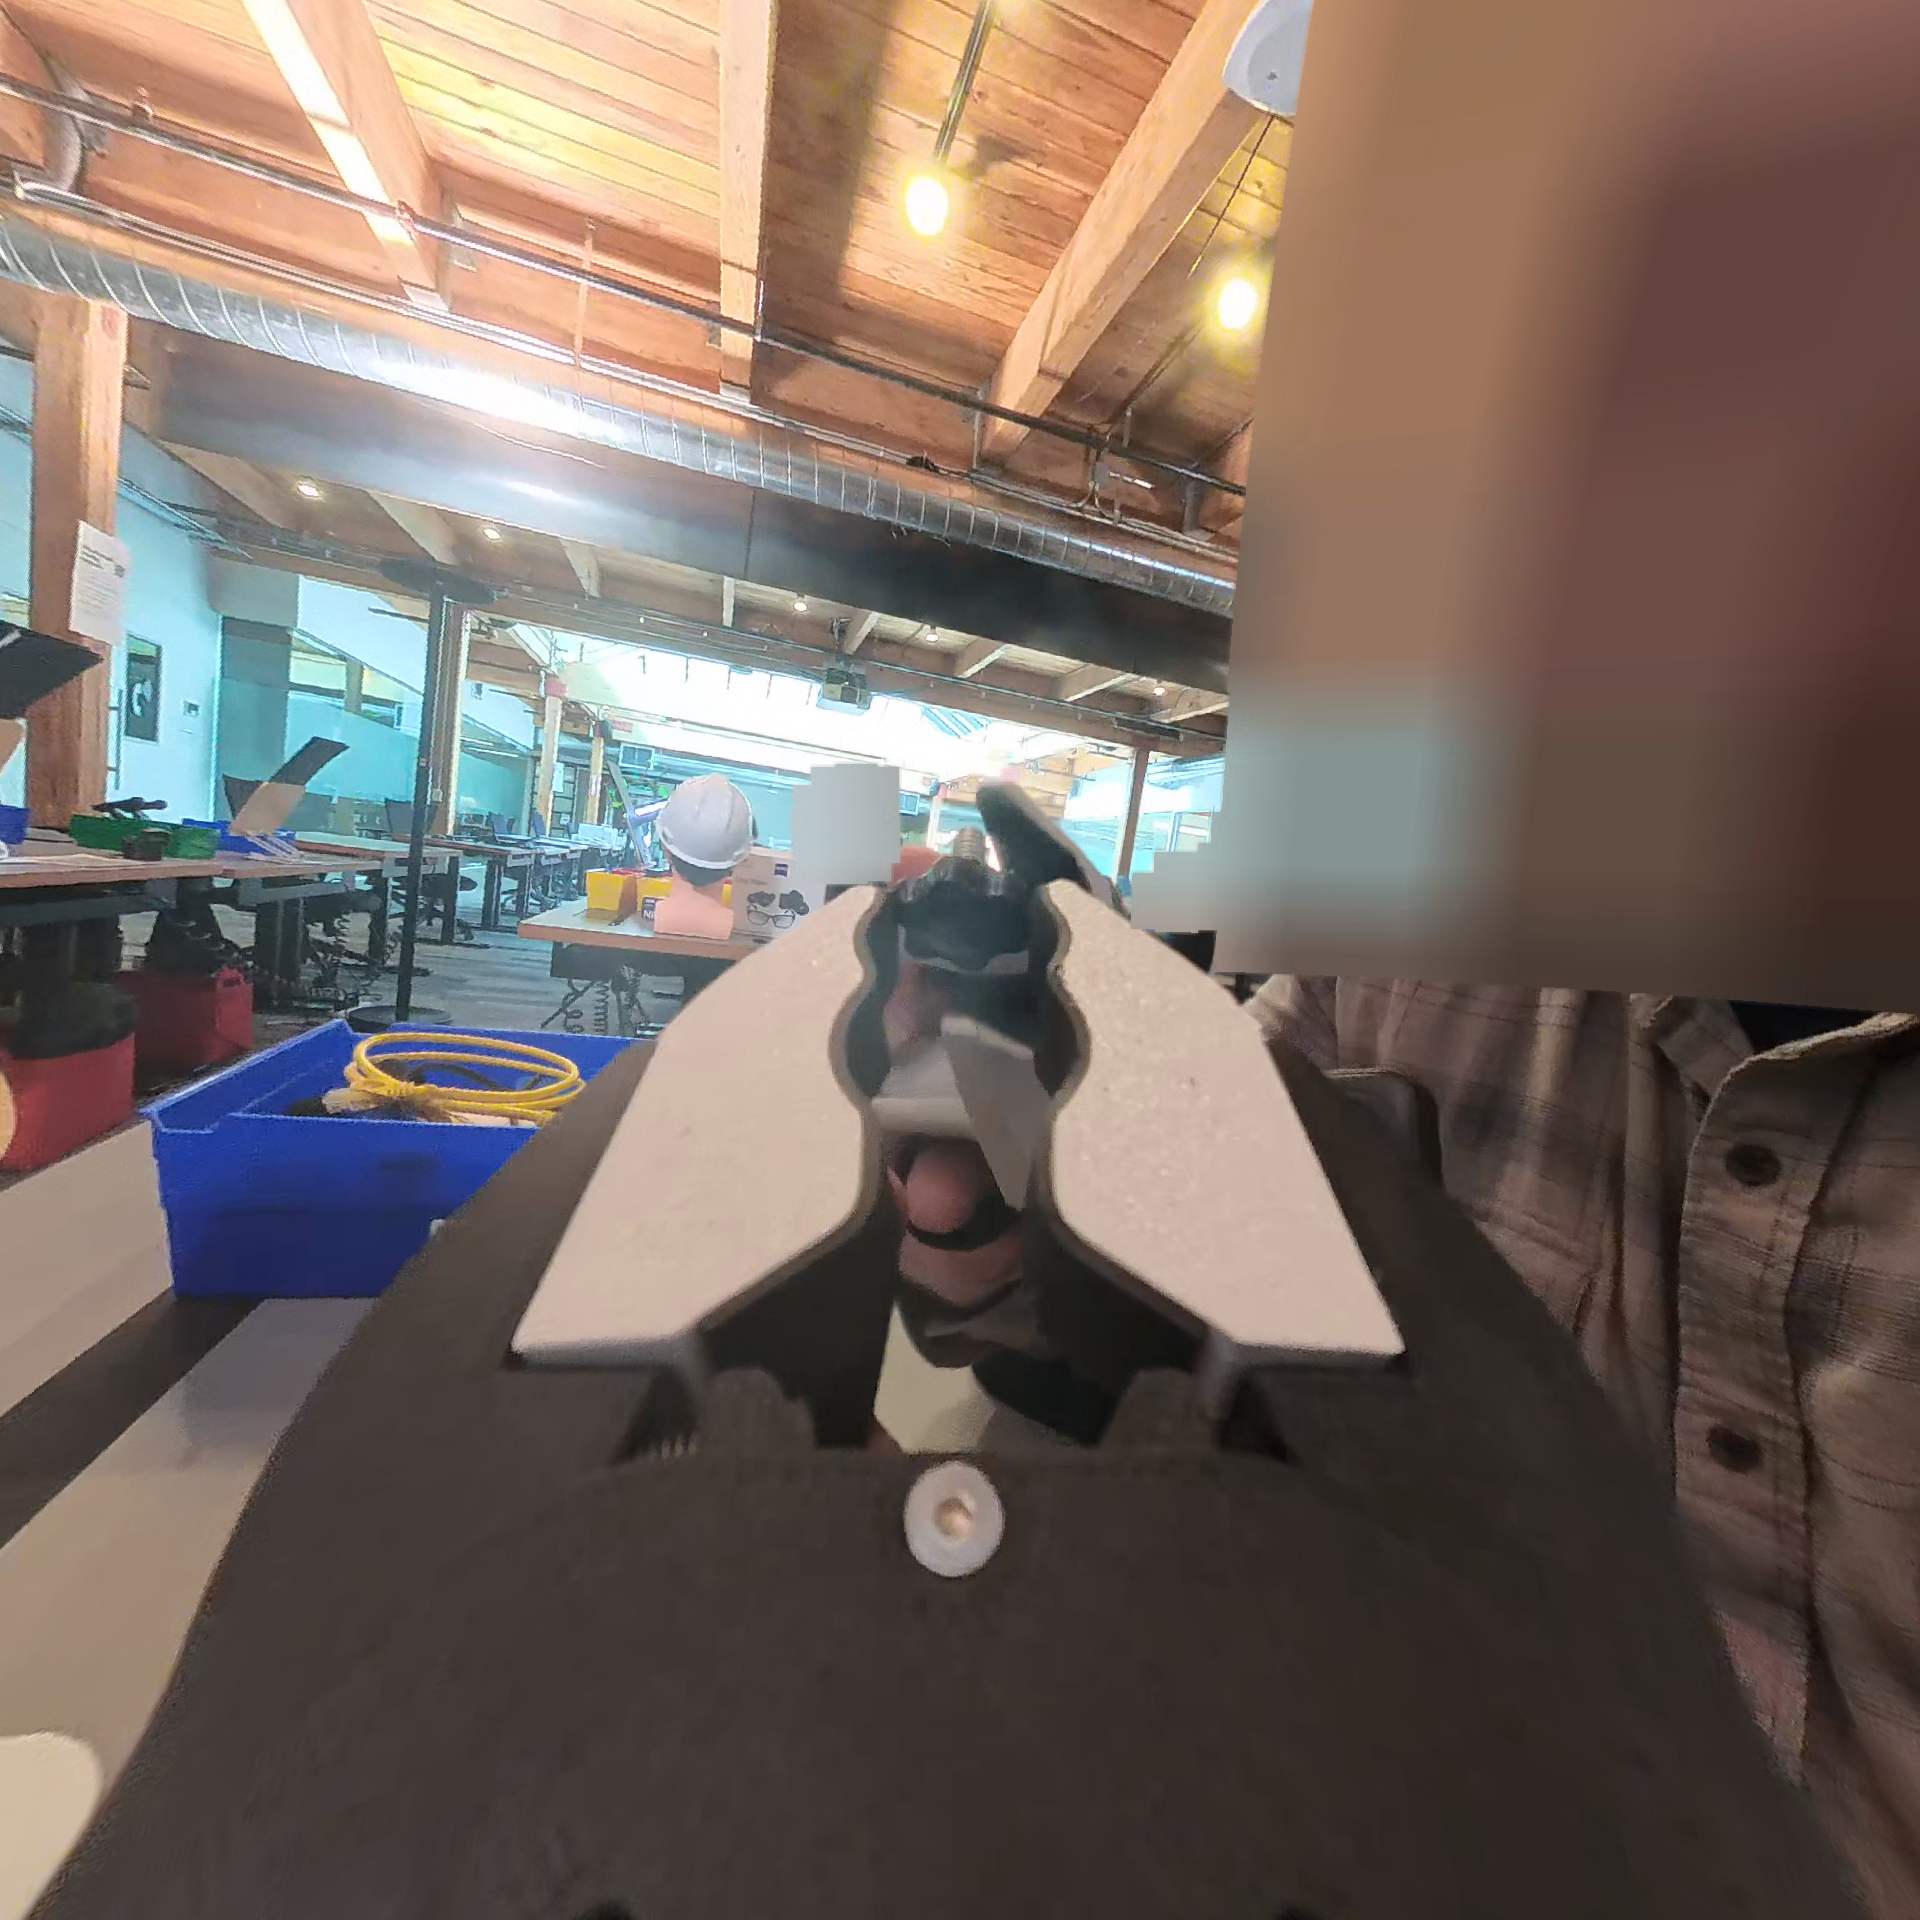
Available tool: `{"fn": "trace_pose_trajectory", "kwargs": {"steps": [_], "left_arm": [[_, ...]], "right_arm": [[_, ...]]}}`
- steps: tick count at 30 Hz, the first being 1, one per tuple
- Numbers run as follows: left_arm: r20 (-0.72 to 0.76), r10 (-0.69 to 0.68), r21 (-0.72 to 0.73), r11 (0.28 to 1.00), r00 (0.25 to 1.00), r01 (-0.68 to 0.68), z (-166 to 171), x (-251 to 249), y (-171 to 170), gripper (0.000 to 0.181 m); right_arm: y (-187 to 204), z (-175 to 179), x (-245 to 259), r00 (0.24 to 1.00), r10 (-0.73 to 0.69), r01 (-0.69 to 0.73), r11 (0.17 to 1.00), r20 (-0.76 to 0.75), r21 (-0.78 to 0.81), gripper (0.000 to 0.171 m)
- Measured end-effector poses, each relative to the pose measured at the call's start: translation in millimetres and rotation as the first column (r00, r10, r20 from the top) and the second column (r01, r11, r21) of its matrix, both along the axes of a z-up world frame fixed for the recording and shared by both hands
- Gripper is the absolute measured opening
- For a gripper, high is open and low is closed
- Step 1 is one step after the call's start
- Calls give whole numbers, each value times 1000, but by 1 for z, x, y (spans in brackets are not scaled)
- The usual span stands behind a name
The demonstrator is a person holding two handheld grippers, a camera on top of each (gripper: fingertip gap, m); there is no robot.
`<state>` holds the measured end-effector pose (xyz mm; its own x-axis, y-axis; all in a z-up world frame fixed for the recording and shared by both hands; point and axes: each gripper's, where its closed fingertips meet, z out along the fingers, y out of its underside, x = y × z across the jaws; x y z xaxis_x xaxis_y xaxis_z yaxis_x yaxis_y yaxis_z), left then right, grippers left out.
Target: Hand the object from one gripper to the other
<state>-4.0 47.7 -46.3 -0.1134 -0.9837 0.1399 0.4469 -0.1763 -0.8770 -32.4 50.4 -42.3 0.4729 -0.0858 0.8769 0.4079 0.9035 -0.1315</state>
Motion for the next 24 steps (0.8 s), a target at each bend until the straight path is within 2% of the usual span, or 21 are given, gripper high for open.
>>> {"fn": "trace_pose_trajectory", "kwargs": {"steps": [3, 5, 7, 9, 14, 17, 24], "left_arm": [[-68, 6, 56, 998, 998, -2, 2, -6, -1, 24], [-172, -6, 108, 994, 985, 25, -2, -11, -4, 23], [-301, 20, 189, 981, 954, 39, -11, -14, -10, 23], [-430, 28, 234, 969, 903, 82, -25, -16, -17, 23], [-612, 9, 250, 951, 791, 182, -58, -15, -28, 24], [-660, -32, 237, 940, 751, 248, -72, -8, -39, 24], [-753, -41, 214, 929, 656, 304, -99, -2, -44, 24]], "right_arm": [[1, -4, 1, 998, 36, -35, 999, 54, -20, 40], [-2, -12, 0, 983, 105, -97, 993, 153, -61, 38], [-4, -28, -1, 938, 206, -152, 967, 280, -203, 34], [-11, -37, 2, 890, 301, -191, 928, 343, -319, 34], [-40, -52, 6, 776, 483, -245, 823, 405, -513, 33], [-49, -76, 2, 711, 495, -186, 818, 500, -544, 45], [-52, -110, -1, 628, 450, -103, 856, 634, -506, 42]]}}
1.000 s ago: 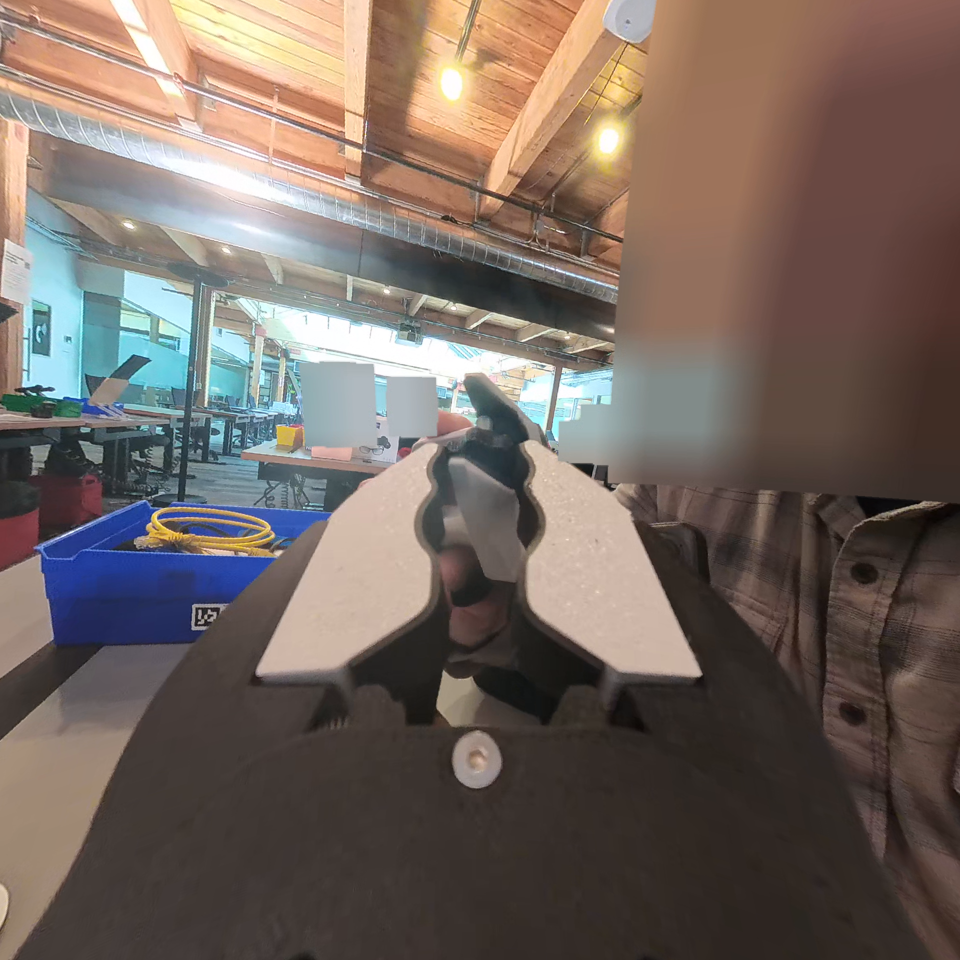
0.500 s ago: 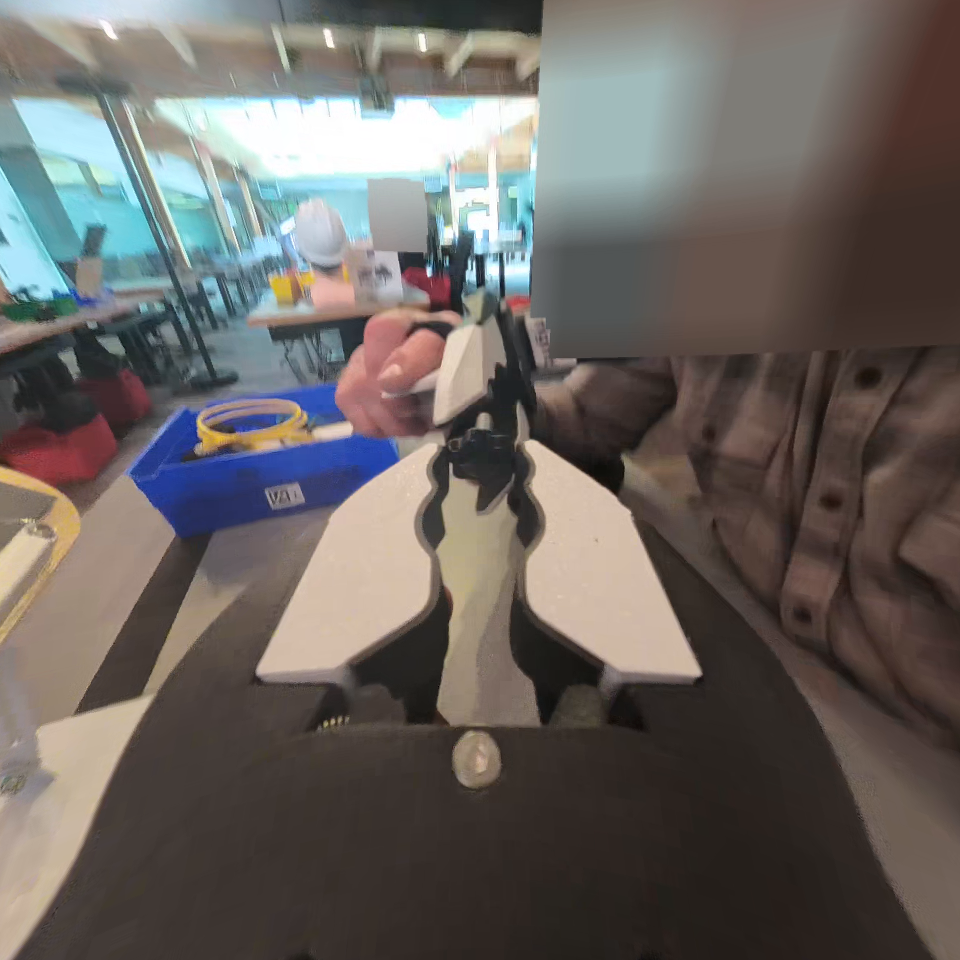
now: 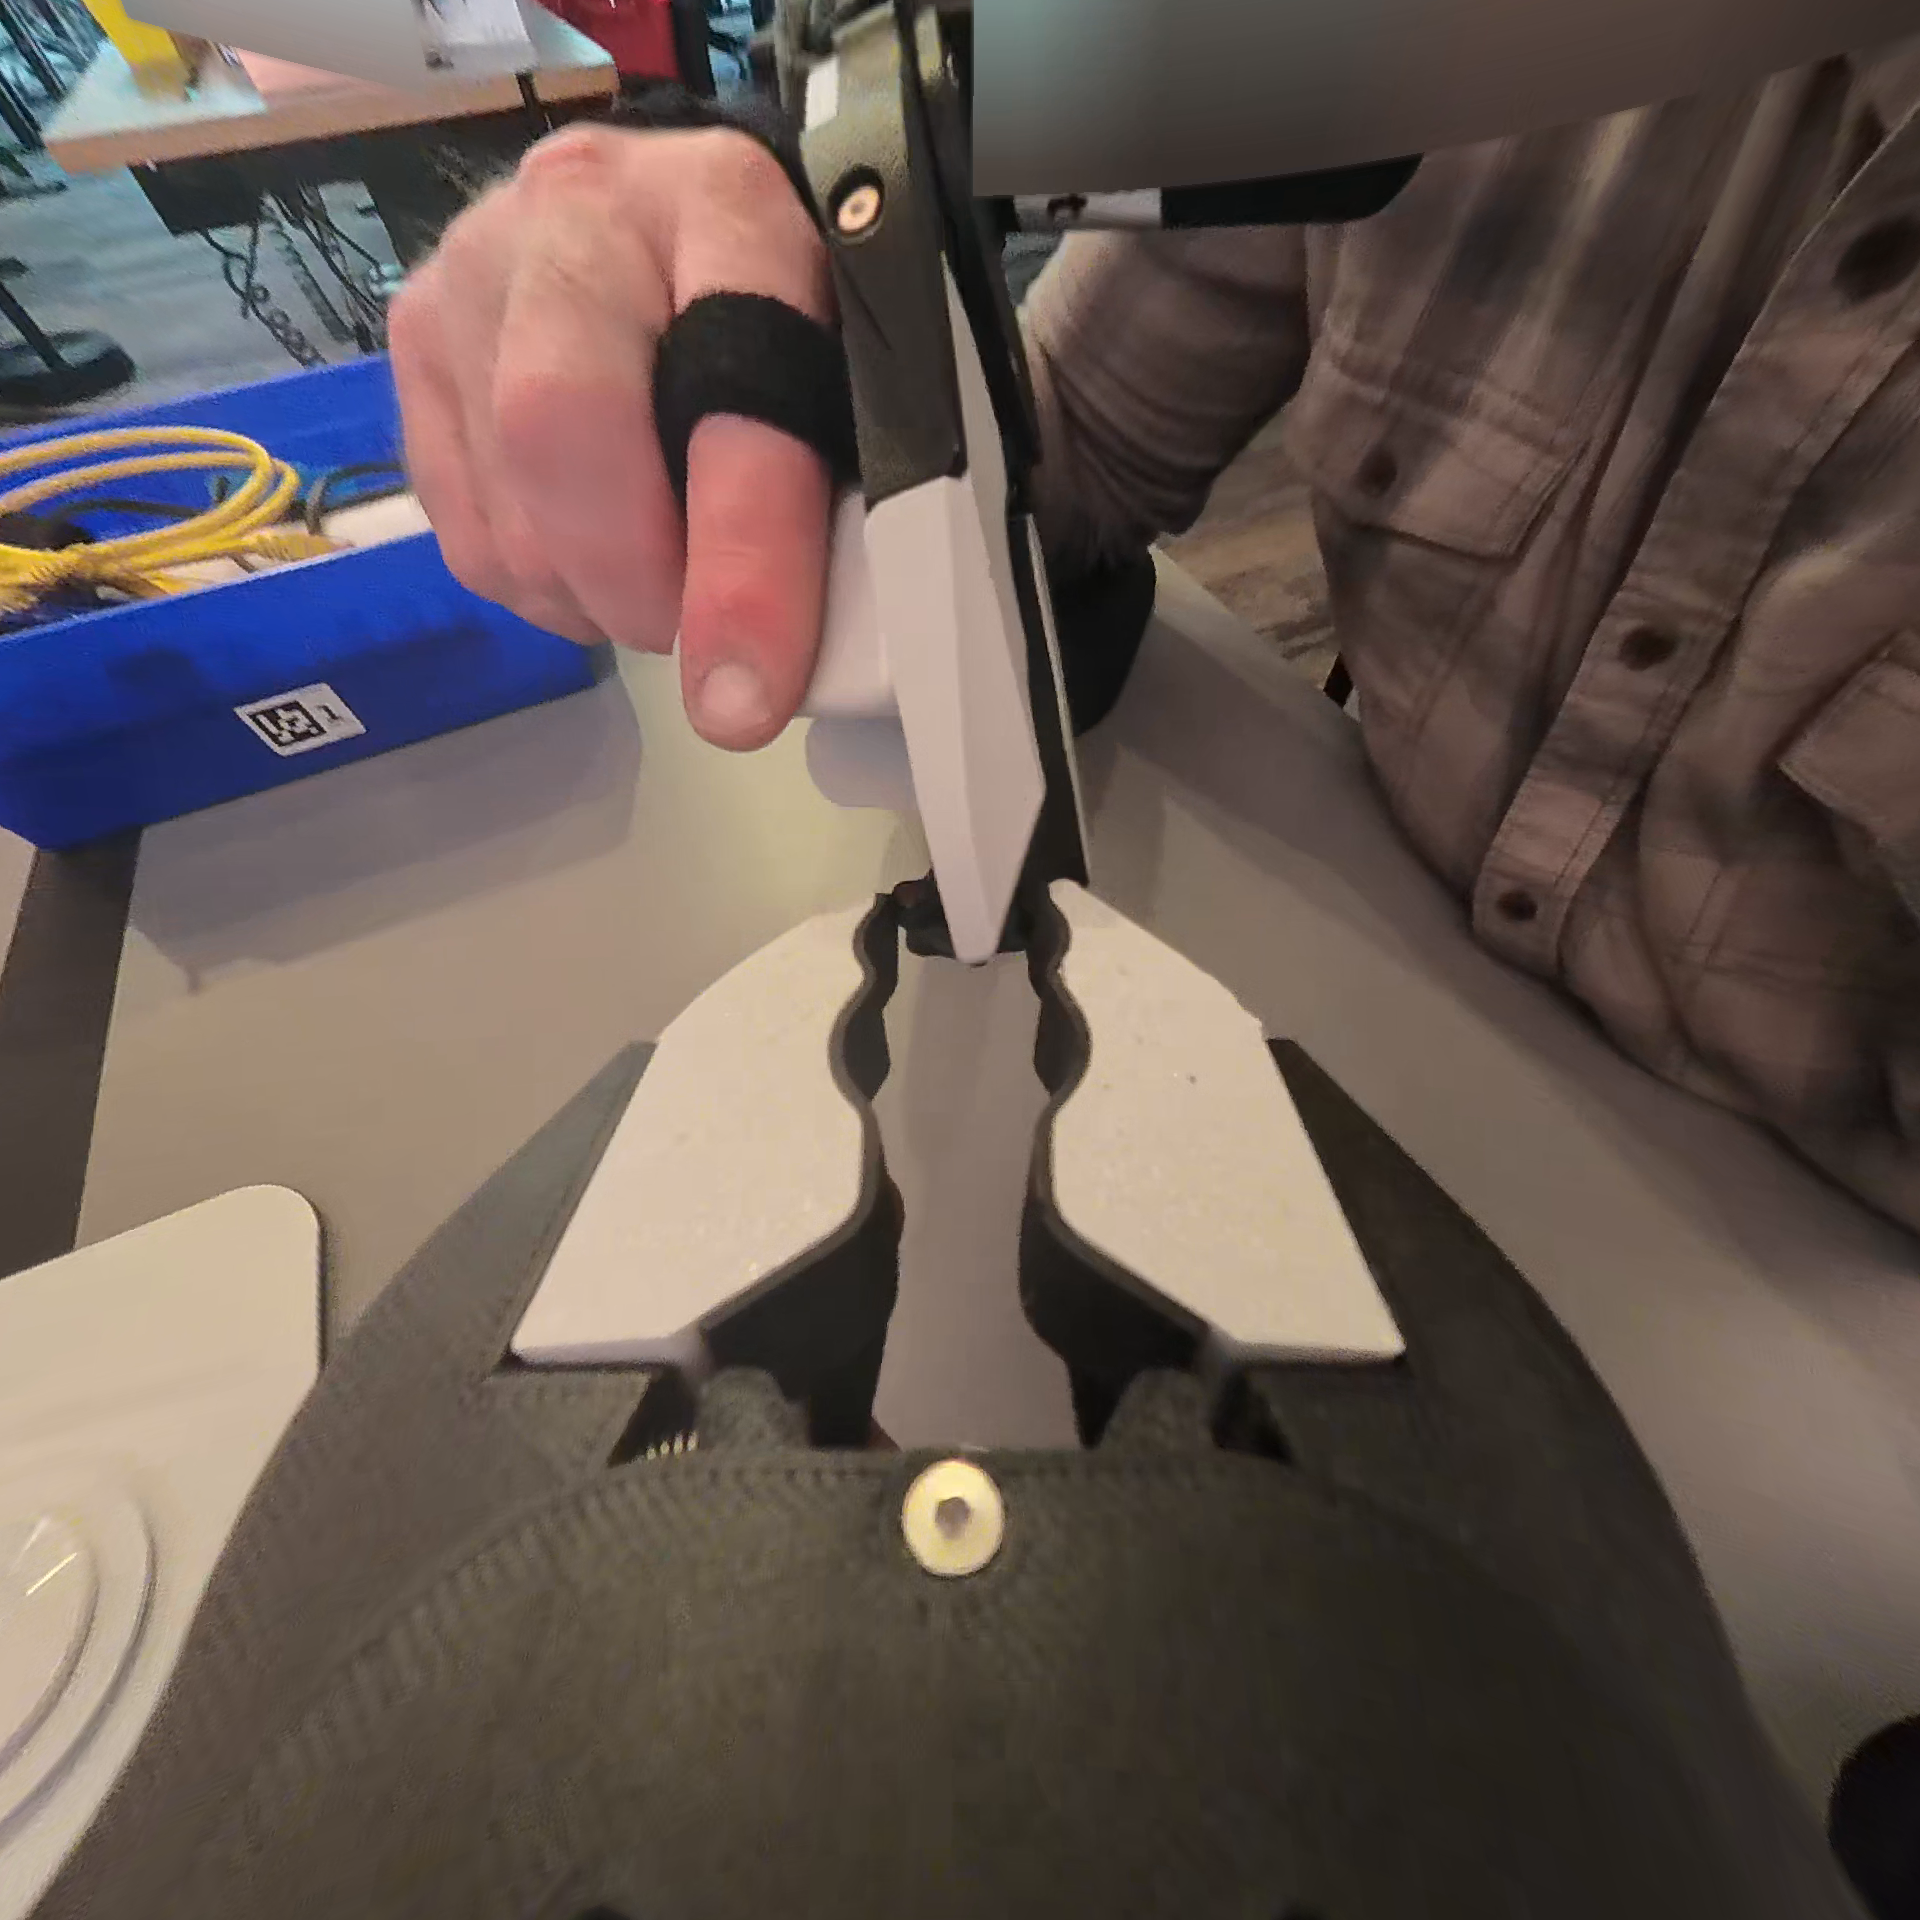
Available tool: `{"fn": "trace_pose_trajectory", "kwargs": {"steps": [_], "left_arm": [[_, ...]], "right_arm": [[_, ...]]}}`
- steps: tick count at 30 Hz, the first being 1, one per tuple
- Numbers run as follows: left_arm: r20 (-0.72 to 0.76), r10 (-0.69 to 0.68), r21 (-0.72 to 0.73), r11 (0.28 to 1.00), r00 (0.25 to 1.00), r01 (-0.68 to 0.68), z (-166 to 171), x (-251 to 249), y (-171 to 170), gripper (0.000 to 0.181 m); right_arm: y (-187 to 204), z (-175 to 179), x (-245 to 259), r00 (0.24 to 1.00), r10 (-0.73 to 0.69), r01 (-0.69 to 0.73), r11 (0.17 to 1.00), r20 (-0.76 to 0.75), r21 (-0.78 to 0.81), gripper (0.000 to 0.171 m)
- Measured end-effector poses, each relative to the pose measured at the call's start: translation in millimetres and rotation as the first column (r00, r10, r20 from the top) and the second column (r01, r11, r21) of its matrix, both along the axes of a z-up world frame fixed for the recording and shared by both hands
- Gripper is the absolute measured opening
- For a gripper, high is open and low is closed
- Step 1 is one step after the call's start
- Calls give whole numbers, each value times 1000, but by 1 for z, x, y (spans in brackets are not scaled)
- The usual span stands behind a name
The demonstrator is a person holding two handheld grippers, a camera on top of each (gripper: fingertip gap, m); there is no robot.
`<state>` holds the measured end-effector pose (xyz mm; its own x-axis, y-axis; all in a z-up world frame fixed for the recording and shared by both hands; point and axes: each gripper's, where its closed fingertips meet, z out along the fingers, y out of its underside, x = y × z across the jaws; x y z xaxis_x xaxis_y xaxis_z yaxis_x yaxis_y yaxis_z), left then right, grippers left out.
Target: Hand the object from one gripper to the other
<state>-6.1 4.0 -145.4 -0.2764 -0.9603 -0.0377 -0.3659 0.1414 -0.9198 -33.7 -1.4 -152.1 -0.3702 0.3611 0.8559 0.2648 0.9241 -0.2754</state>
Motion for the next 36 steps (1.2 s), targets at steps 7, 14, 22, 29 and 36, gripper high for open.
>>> {"fn": "trace_pose_trajectory", "kwargs": {"steps": [7, 14, 22, 29, 36], "left_arm": [[-127, -23, 10, 1000, 992, 25, -21, -7, -3, 24], [-288, -27, 59, 997, 957, 45, -52, -6, -6, 24], [-407, -41, 91, 992, 912, 85, -73, -8, -13, 24], [-446, -68, 76, 991, 892, 113, -81, -10, -18, 24], [-455, -78, 64, 991, 887, 120, -83, -12, -19, 24]], "right_arm": [[3, -22, 3, 993, -37, 30, 998, 116, 63, 44], [-2, -45, 5, 973, -36, 29, 999, 227, 32, 26], [-5, -73, 8, 940, -45, 35, 999, 340, 35, 28], [-7, -79, 8, 932, -34, 21, 999, 362, 38, 22], [-8, -81, 6, 933, -30, 20, 999, 359, 33, 22]]}}
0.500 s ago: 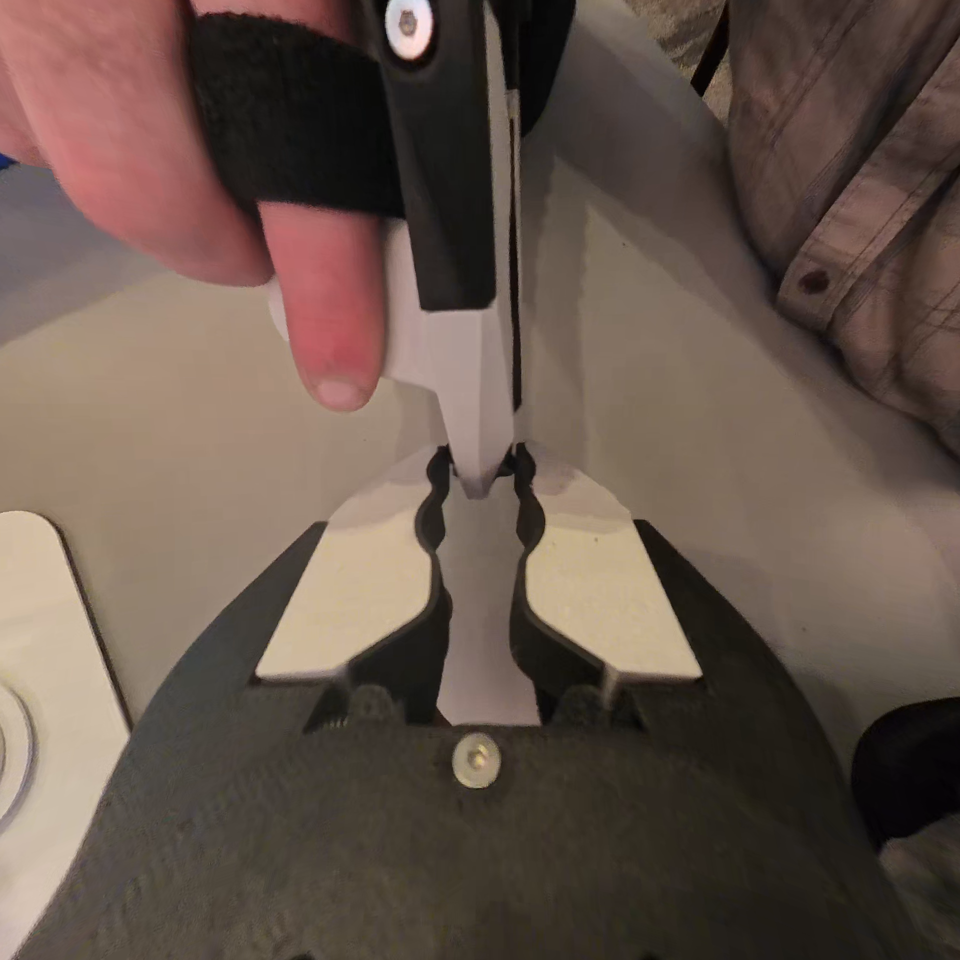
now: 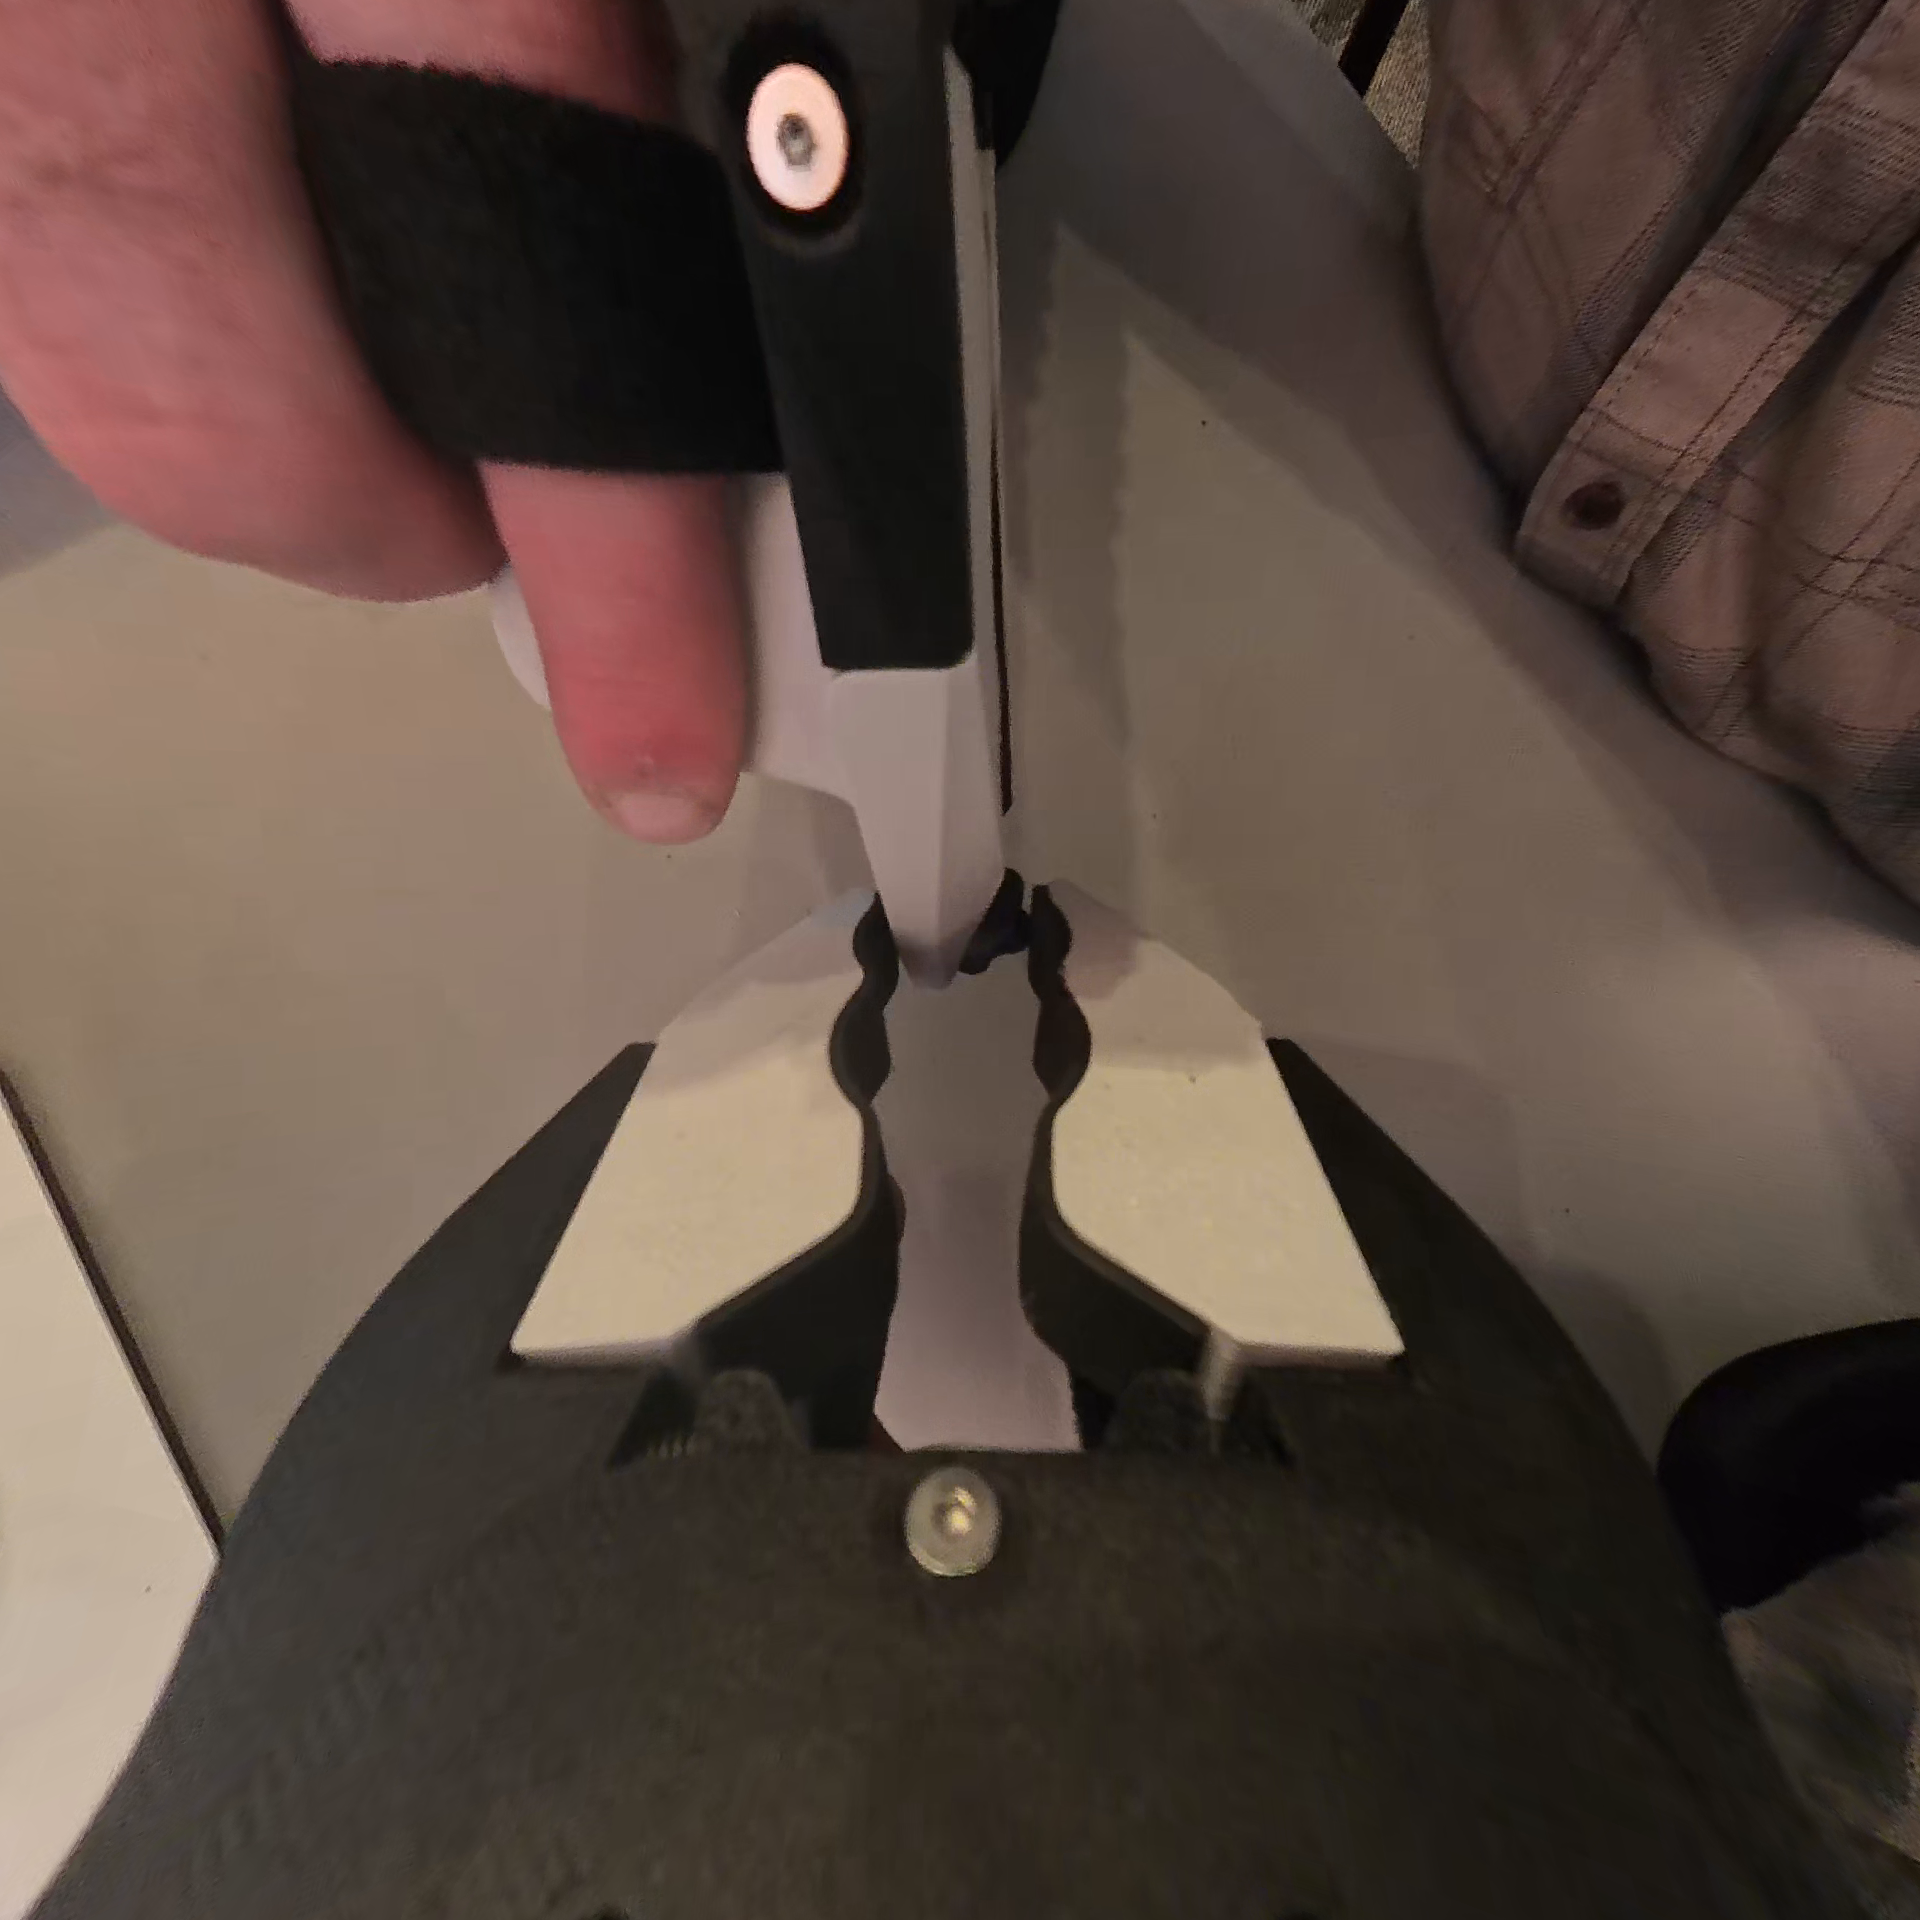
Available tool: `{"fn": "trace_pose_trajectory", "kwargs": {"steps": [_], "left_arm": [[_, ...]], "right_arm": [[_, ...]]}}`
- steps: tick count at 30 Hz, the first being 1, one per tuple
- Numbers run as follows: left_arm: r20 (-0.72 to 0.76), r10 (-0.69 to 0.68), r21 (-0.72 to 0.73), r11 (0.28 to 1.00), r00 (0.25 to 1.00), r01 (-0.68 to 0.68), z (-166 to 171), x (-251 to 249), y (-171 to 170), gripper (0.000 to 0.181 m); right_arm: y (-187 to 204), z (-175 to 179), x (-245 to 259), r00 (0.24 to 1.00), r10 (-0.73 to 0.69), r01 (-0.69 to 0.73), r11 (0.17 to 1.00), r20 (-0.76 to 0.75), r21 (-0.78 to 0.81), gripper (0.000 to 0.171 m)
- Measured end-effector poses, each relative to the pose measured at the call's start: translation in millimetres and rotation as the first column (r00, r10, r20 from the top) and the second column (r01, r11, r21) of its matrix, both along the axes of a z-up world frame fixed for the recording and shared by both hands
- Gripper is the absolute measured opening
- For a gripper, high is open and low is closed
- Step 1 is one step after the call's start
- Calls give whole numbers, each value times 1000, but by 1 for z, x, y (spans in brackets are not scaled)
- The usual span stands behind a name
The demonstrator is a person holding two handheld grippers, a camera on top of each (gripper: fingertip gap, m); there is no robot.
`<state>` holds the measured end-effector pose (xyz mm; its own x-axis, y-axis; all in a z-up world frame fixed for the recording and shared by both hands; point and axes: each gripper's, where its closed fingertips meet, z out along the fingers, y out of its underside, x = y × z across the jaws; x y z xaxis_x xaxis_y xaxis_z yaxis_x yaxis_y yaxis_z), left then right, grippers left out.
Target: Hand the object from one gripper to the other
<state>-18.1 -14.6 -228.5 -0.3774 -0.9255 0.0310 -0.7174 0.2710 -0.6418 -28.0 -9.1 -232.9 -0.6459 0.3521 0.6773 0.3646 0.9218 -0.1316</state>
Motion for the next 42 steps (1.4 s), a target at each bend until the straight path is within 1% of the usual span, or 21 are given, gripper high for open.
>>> {"fn": "trace_pose_trajectory", "kwargs": {"steps": [2, 5, 9, 10, 13, 19, 22, 25, 27, 29, 33, 35, 38, 39, 42], "left_arm": [[14, 6, -10, 1000, 1000, -6, 2, 0, 1, 24], [24, 0, -23, 1000, 1000, 1, 3, 0, -1, 24], [21, -5, -29, 1000, 1000, 5, 2, 0, -1, 24], [23, 4, -26, 1000, 1000, -3, 2, 0, 0, 24], [32, 2, -33, 999, 999, -1, 3, 0, 0, 24], [33, 16, -27, 1000, 999, -16, 2, 0, 3, 24], [92, 71, -8, 998, 993, -70, 11, 4, 14, 27], [203, 153, -3, 988, 967, -156, 31, 10, 30, 43], [289, 220, -8, 974, 932, -227, 46, 13, 46, 46], [395, 296, -37, 951, 870, -307, 65, 15, 64, 48], [574, 406, -182, 910, 711, -373, 99, 17, 87, 49], [630, 452, -260, 889, 632, -376, 112, 16, 95, 44], [692, 522, -382, 851, 499, -359, 129, 12, 106, 26], [697, 536, -404, 842, 476, -356, 131, 11, 108, 23], [700, 536, -405, 842, 471, -356, 130, 13, 108, 17]], "right_arm": [[2, 0, -1, 1000, -9, 9, 1000, -5, 12, 29], [2, 1, -2, 1000, 3, -3, 1000, -16, 18, 22], [1, 2, -3, 1000, 5, -5, 1000, -20, 9, 23], [2, 2, -4, 1000, 1, -1, 1000, -26, 10, 26], [0, 3, -4, 1000, 11, -11, 1000, -28, 6, 23], [4, 3, -5, 1000, -2, 3, 1000, -23, 11, 22], [16, 13, -7, 996, -40, 42, 999, -78, 16, 22], [33, 36, -11, 975, -85, 87, 996, -203, 3, 22], [52, 54, -11, 947, -125, 139, 990, -295, 27, 22], [67, 75, -12, 897, -154, 182, 983, -413, 28, 22], [93, 121, -9, 738, -183, 268, 963, -650, 32, 22], [102, 136, -5, 663, -183, 304, 952, -726, 38, 22], [108, 143, -1, 607, -173, 332, 942, -776, 50, 22], [109, 144, -1, 598, -171, 336, 941, -783, 51, 22], [112, 147, 0, 568, -173, 353, 935, -804, 48, 22]]}}
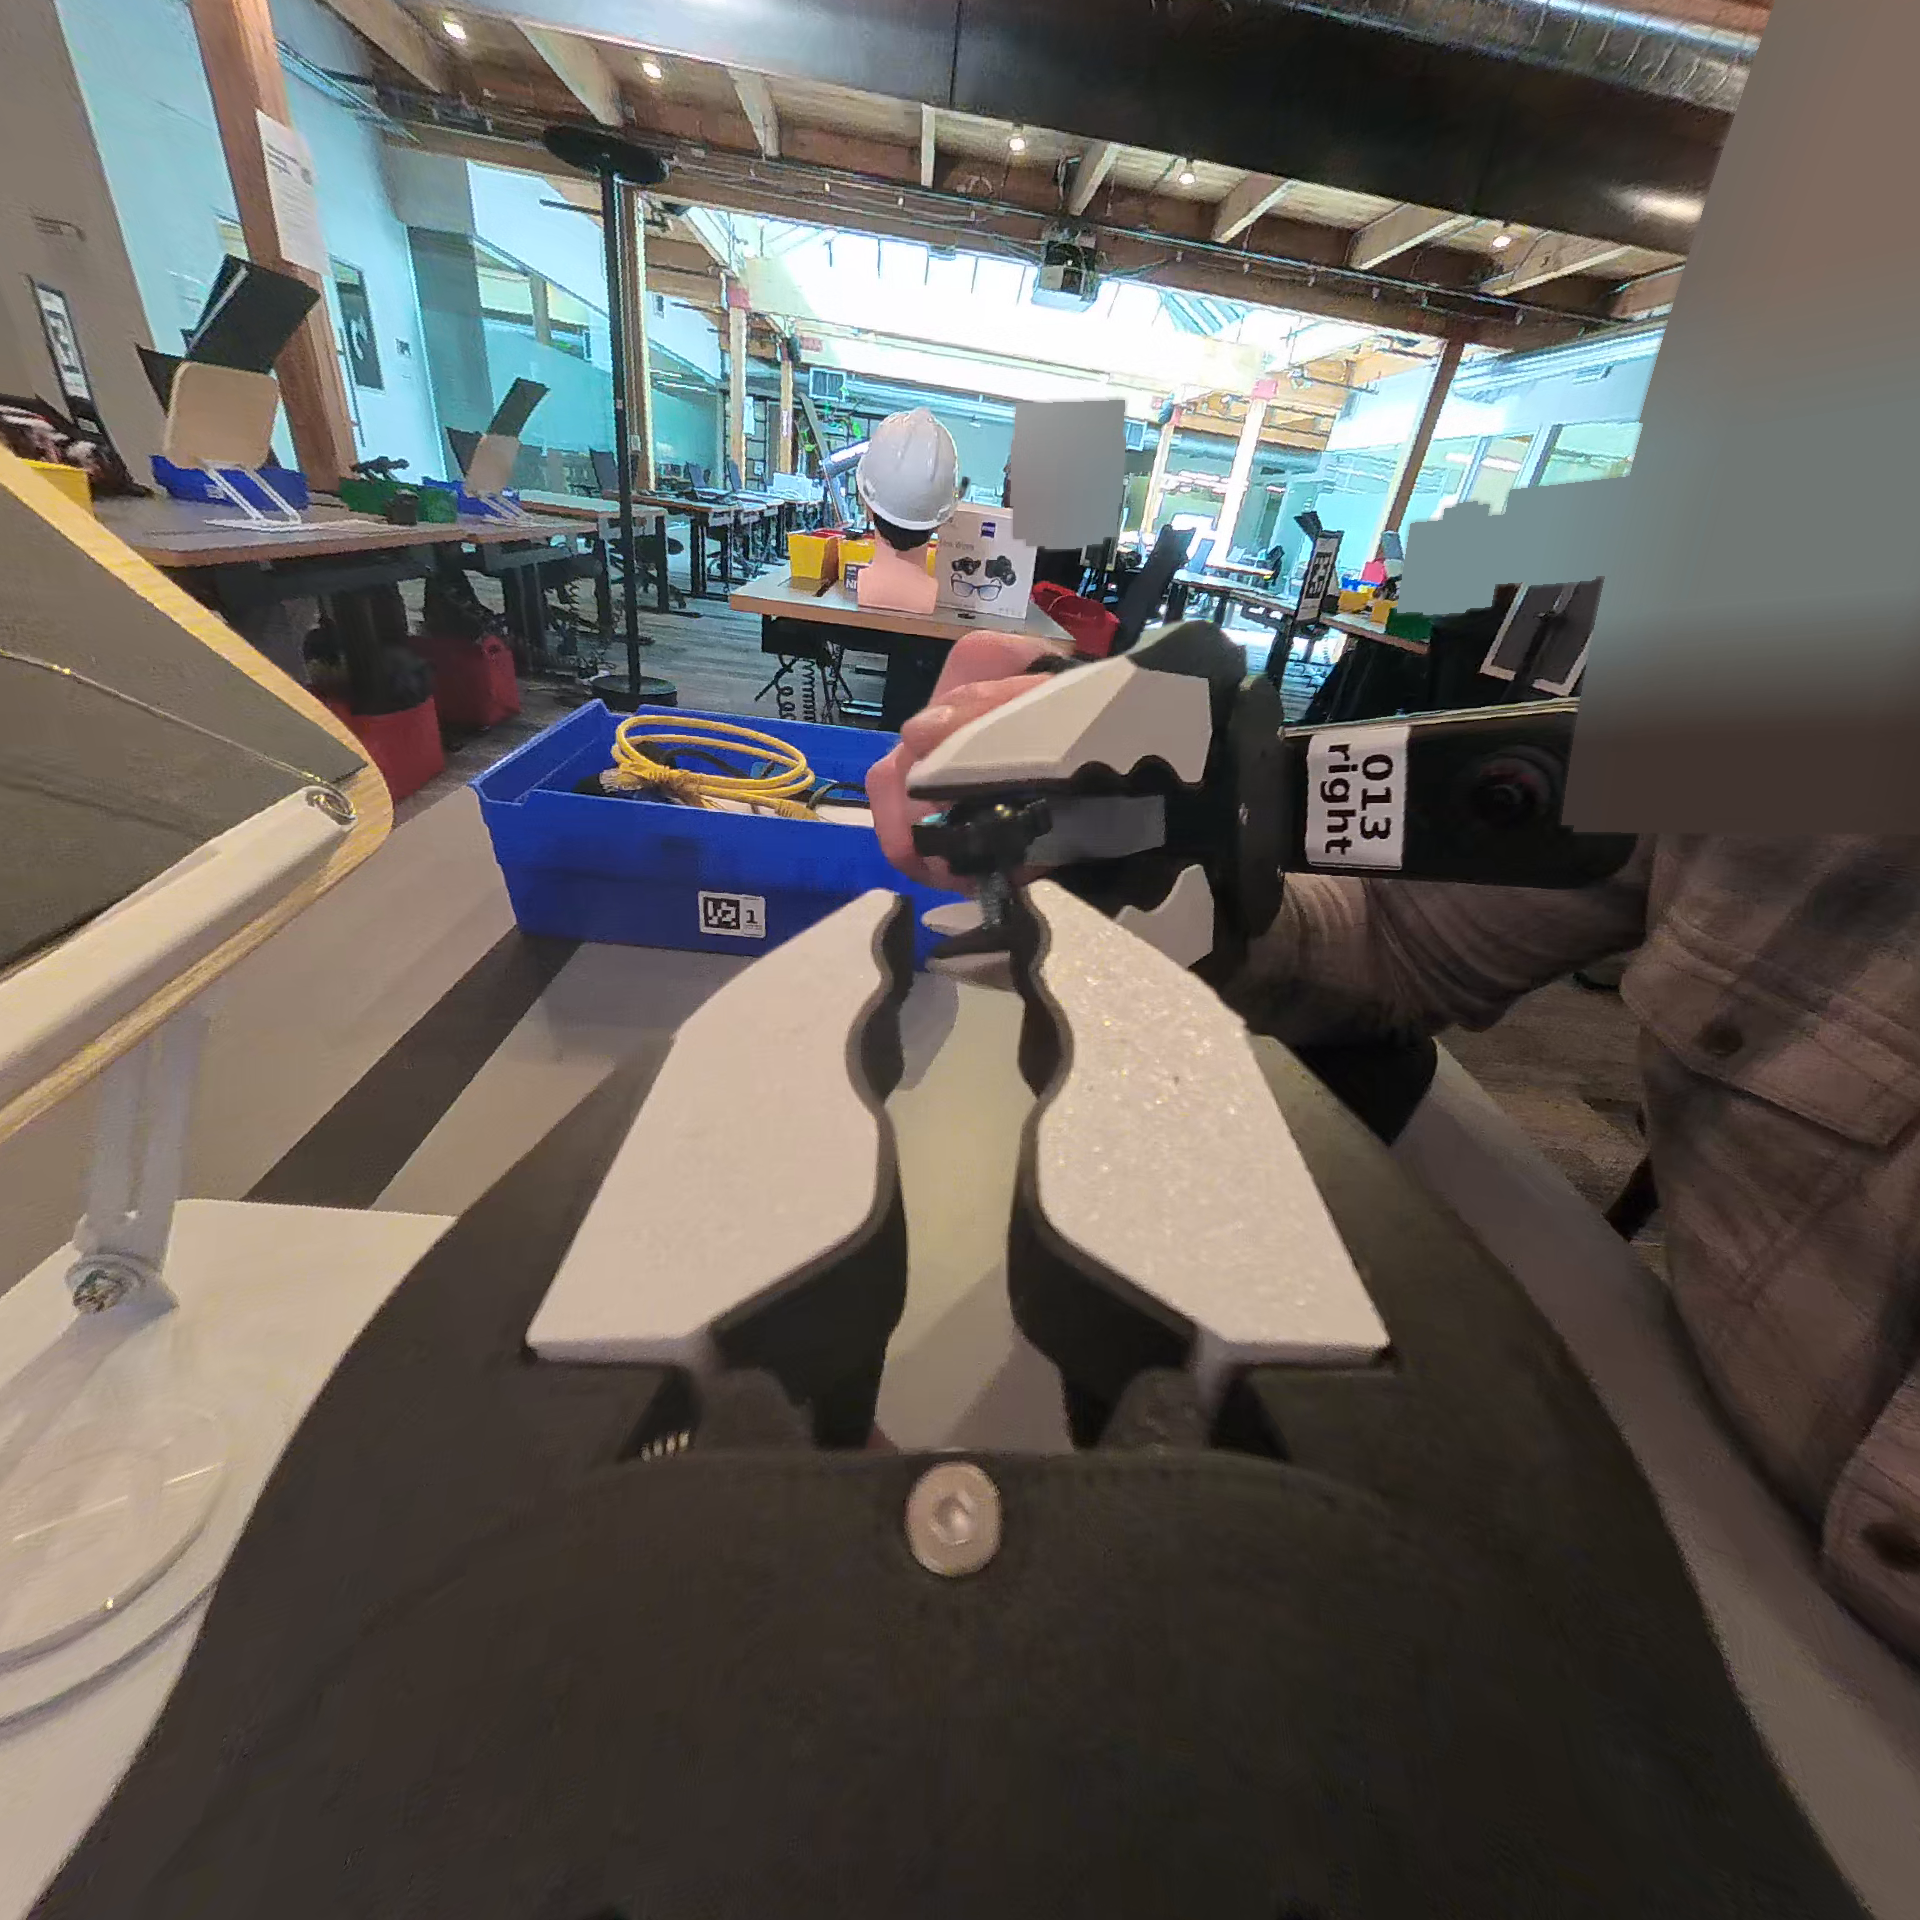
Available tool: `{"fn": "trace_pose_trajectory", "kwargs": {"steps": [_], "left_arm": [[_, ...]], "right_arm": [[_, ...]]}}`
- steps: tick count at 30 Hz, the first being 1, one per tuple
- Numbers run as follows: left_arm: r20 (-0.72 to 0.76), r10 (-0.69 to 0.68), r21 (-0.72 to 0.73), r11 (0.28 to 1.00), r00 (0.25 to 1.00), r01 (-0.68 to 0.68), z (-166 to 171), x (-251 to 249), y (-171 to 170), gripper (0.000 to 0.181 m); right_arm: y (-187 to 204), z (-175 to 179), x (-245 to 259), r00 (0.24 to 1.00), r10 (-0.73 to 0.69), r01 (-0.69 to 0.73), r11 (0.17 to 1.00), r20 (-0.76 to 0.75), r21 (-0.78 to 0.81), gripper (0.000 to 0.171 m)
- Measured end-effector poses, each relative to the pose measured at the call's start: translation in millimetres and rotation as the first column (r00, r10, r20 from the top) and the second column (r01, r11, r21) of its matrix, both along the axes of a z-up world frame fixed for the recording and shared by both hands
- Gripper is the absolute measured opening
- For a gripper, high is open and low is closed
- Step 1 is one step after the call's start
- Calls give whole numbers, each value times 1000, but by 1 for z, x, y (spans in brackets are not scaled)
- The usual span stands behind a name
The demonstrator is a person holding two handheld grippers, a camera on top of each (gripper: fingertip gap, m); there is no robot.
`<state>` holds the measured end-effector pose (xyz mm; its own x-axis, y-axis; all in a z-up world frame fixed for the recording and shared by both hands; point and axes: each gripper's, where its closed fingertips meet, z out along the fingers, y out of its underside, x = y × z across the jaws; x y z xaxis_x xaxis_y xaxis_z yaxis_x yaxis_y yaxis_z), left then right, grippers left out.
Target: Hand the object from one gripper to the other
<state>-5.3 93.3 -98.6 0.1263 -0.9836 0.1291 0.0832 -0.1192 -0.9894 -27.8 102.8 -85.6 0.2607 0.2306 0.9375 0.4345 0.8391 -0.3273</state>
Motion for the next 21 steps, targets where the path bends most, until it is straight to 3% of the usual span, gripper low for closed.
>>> {"fn": "trace_pose_trajectory", "kwargs": {"steps": [7, 21], "left_arm": [[6, -16, 16, 1000, 1000, 16, 4, 2, -7, 5], [33, -14, 14, 1000, 999, 13, 6, 4, -7, 11]], "right_arm": [[-2, 2, 0, 1000, -7, 7, 999, -7, 38, 22], [-4, 3, -1, 1000, -9, 10, 998, -21, 59, 22]]}}
